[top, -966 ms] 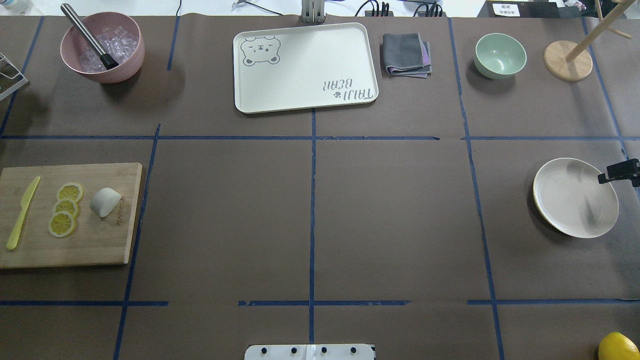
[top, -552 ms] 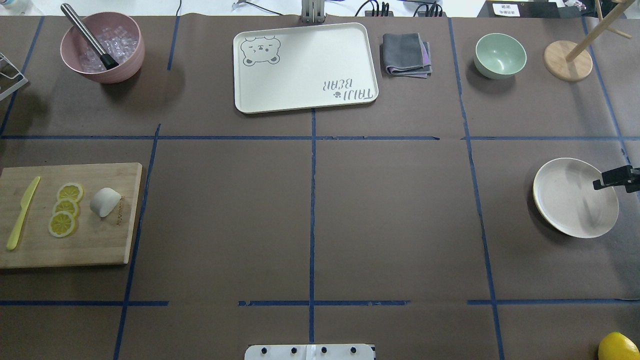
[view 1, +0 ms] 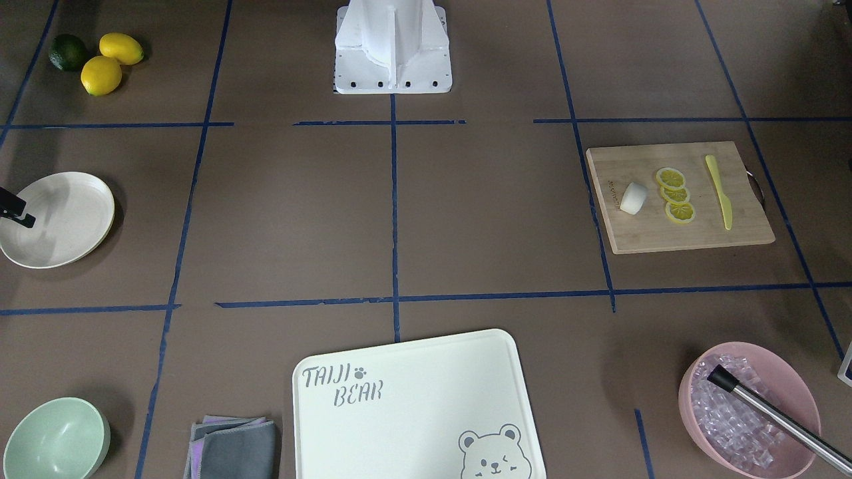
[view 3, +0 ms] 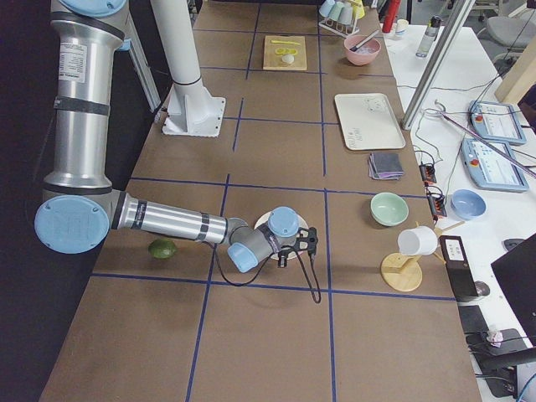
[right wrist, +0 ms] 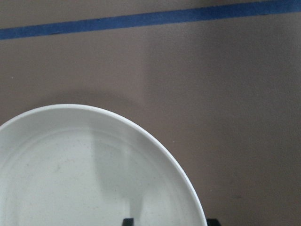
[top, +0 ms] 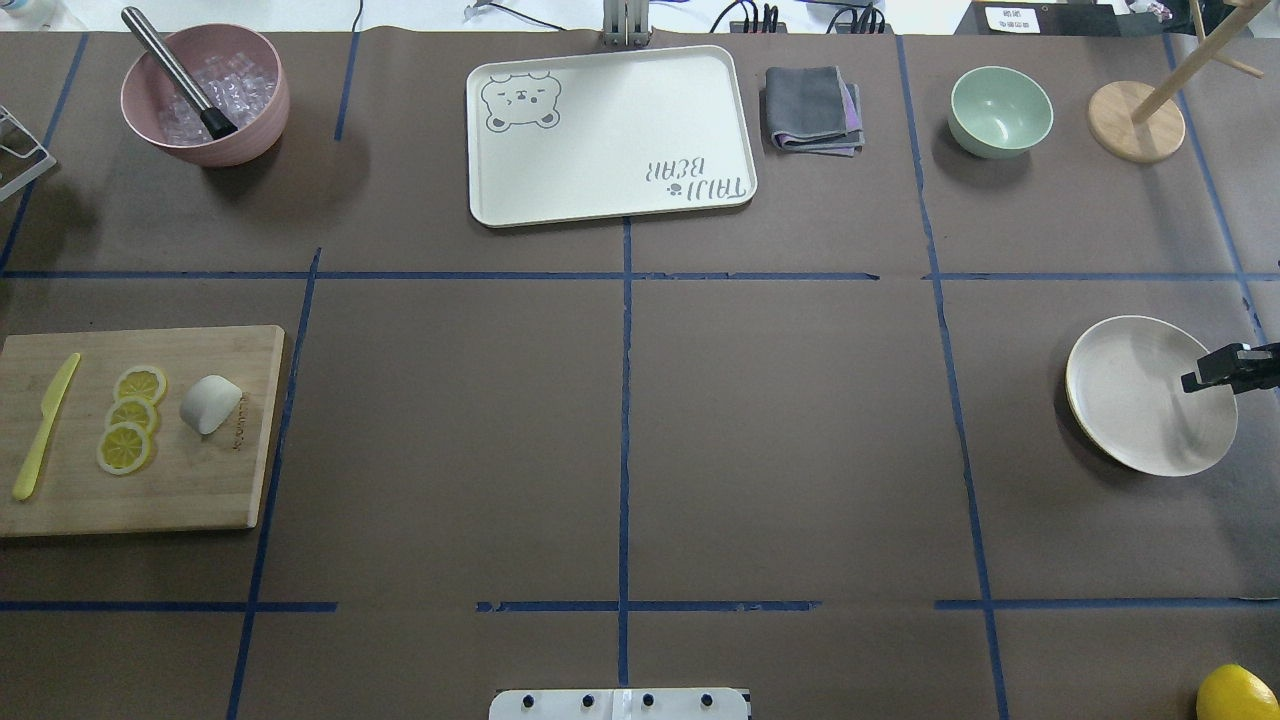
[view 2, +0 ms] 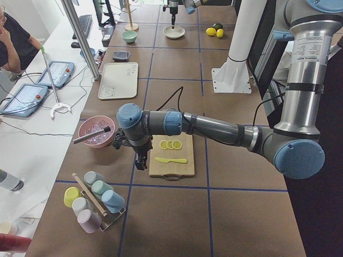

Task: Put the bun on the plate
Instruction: 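Lower the right gripper to the white plate's rim and grasp it, then carry the white plate with the right gripper to the table center and release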

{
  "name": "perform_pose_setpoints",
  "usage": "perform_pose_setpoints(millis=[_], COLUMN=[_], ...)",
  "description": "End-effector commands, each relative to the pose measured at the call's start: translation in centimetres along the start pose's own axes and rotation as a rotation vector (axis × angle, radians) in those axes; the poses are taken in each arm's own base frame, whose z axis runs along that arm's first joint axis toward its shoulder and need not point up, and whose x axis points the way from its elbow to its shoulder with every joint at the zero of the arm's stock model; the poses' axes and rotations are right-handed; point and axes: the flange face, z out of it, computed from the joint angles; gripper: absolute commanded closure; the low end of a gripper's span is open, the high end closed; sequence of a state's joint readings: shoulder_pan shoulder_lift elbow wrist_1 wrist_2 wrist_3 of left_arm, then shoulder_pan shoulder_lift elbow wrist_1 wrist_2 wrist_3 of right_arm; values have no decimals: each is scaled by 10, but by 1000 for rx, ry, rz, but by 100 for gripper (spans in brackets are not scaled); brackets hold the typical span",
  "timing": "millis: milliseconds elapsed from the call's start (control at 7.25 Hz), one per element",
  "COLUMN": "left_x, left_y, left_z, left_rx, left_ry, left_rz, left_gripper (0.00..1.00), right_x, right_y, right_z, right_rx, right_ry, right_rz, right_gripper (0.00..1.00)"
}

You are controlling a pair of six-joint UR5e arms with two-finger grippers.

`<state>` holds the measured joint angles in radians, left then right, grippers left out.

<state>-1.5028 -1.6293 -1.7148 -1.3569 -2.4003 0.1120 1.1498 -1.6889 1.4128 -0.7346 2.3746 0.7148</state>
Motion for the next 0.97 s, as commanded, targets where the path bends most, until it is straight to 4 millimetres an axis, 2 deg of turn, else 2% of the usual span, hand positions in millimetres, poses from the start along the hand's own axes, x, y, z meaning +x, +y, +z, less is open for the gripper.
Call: perform_pose_setpoints(millis=[0,138,276,414,552,690,828], left_x=[0,0,0,2,3,0,0], left_y=[0,0,0,0,1,10,16], left_z=[-1,-1,-1,-2,-3,1,2], left_rx=[2,2,2,5,6,8,23], left_ry=[0,0,0,0,0,-1,-1], left_rz=[1,1,1,5,12,17,30], left_gripper=[0,0,0,0,0,0,0], right_x=[0,-3,-21,-67,-118,-191,-271], right_y=[2,2,-3,-18,-33,-46,-57], right_z=[1,-1,-7,-25,-37,-44,-39], right_rx=[-11,-15,-26,-11,-24,-39,-62], right_ry=[-9,-20,-67,-134,-208,-266,-310], right_rz=[2,-2,-27,-82,-55,-6,80], right_gripper=[100,100,100,100,100,100,100])
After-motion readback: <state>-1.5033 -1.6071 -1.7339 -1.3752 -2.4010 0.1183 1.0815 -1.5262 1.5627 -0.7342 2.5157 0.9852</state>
